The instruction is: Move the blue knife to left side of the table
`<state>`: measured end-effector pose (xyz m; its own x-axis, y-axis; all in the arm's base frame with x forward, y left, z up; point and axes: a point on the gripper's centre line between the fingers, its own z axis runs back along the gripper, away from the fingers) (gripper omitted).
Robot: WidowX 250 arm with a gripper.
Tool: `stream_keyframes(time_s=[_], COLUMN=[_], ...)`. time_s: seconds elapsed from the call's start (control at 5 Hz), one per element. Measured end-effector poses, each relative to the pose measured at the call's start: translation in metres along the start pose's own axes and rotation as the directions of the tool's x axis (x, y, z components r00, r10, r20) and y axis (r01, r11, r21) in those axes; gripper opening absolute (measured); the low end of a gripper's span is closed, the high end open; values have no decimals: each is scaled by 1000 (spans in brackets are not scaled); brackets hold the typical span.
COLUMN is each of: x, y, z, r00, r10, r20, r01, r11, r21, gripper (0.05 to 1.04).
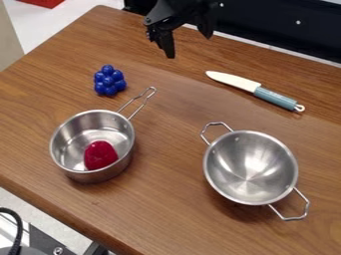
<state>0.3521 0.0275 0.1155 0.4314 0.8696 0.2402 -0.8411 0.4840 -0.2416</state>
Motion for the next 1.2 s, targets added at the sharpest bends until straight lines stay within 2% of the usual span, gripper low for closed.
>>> stream_keyframes(time_s=[0.2,0.4,0.6,0.8,1.0,1.2], x=[-6,-24,-51,-67,-83,-92], y=[4,-5,-28,-45,-65,-76], z=[-10,-9,-11,-20,-37,-50], r00=[1000,988,957,925,894,871], r10=[6,149,288,379,444,486], r20=[-22,-38,-37,-35,-56,-68], r01=[-6,-145,-281,-370,-431,-472], r11=[999,986,952,917,887,868], r21=[33,86,121,149,165,157], gripper=[1001,1001,1001,1001,1001,1001])
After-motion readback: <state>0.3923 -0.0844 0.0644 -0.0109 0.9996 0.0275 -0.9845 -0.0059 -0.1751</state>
